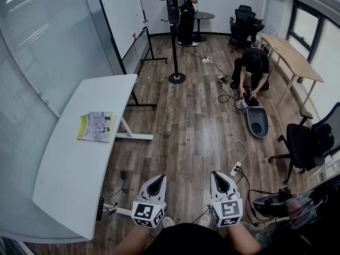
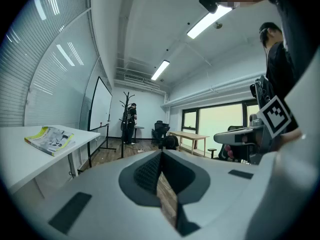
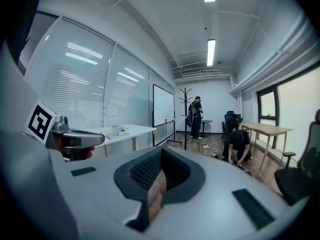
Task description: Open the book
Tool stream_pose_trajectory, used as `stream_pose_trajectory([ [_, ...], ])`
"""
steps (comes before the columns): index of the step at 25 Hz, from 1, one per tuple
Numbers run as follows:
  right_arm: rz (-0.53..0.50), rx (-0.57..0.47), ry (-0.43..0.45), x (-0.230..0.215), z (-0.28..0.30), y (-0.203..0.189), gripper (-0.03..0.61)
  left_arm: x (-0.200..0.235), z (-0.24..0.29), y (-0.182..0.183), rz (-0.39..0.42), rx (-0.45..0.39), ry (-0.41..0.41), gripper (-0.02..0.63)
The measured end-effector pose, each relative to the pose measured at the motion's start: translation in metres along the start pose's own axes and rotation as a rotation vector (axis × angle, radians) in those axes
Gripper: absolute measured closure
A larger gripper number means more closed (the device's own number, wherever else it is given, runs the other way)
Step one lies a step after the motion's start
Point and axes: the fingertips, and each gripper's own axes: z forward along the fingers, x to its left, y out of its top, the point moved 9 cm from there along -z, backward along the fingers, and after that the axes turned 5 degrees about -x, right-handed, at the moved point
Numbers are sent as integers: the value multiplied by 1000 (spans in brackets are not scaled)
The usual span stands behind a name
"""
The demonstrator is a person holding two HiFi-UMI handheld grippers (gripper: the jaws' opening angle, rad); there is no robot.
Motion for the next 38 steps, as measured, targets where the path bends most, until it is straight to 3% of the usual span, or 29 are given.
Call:
stream_pose_trajectory([
  [6,-22,7,19,6,9,2,577,10,-2,3,-28,-23,9,604],
  [14,88,36,30,32,20,-1,575,32,-16,7,-16,-15,-10,603],
  [24,95,37,20,77,28,-8,575,59,-37,4,24,12,-75,603],
  [28,42,58,7,66,36,-14,575,67,-19,-2,7,14,-80,603],
  [38,56,63,62,16,110,-11,574,79,55,4,1,31,-32,604],
])
